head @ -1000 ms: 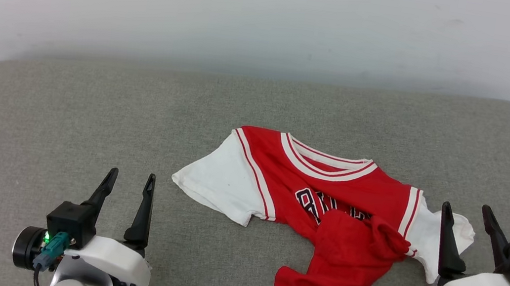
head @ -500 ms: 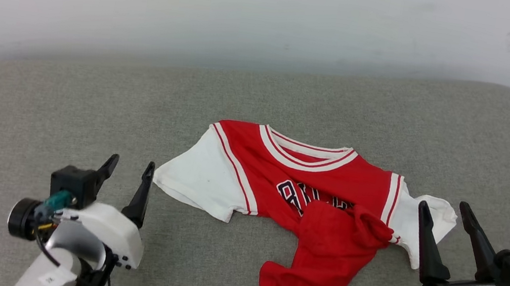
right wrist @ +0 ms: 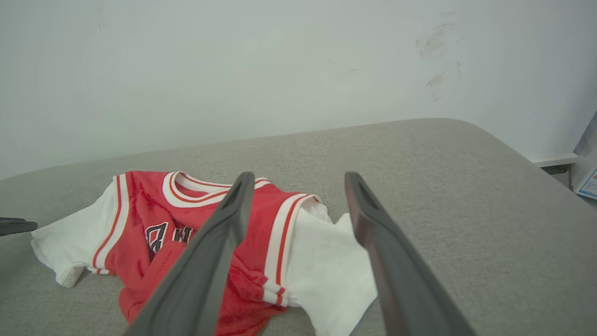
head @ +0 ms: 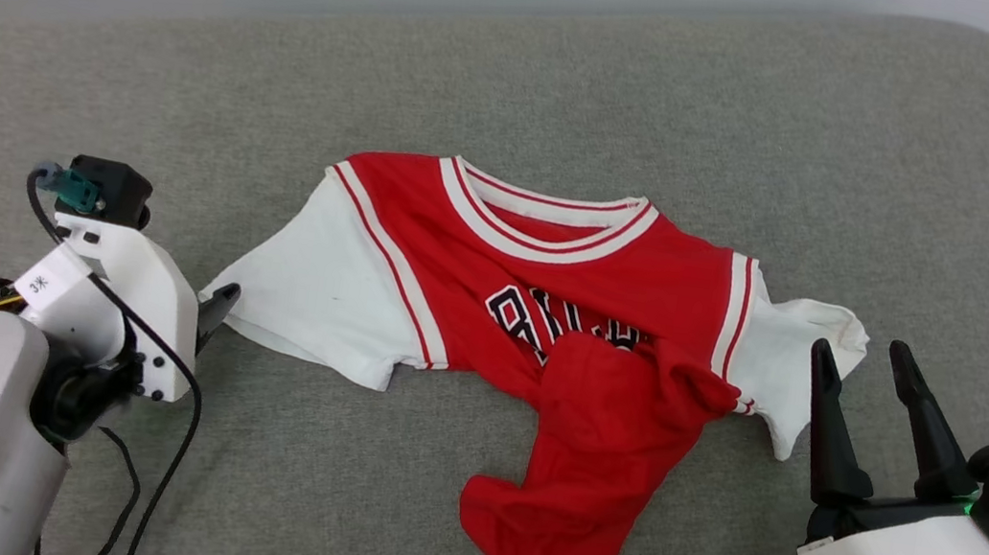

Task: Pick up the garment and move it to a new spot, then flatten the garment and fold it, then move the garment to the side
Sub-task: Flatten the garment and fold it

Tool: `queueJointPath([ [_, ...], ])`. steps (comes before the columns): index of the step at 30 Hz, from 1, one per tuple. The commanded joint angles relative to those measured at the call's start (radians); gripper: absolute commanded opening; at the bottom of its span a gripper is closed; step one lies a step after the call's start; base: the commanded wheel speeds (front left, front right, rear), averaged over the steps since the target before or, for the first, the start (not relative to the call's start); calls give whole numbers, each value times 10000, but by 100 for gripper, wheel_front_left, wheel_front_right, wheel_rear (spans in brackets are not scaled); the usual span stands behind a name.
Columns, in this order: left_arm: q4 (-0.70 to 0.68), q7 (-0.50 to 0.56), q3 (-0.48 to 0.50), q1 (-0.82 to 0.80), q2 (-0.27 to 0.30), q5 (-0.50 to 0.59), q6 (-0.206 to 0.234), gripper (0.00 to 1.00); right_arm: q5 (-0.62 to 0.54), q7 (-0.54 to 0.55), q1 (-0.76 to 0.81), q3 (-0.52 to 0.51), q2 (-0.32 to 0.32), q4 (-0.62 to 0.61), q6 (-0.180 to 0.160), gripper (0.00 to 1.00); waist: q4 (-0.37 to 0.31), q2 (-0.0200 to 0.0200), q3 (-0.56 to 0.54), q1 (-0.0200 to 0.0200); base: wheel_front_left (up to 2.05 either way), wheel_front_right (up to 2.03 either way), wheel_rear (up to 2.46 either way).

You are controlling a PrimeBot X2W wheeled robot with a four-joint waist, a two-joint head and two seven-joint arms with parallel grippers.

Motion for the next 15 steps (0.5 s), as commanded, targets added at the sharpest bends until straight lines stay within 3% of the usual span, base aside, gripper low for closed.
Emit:
queueJointPath([
  [1, 130, 533, -49, -224, 179, -222, -78, 100, 152, -147, -165, 19, 18, 127, -5, 100, -372, 0, 520, 0, 0, 0, 0],
  [10, 707, 2942, -786, -2, 604, -805, -197, 100, 399, -518, -568, 96, 19, 655, -5, 100, -594, 0, 1087, 0, 0, 0, 0],
  [11, 723, 3151, -865, 93, 553, -950, -210, 77, 398, -533, -609, 79, 19, 710, -3, 100, -590, 0, 1109, 0, 0, 0, 0],
  [13, 536, 3246, -1010, 156, 481, -999, -234, 0, 433, -516, -700, 45, 20, 783, -3, 100, -563, 0, 1146, 0, 0, 0, 0],
  [15, 329, 2997, -1042, 148, 469, -932, -242, 0, 460, -492, -746, 22, 20, 868, -5, 100, -502, 0, 1153, 0, 0, 0, 0],
])
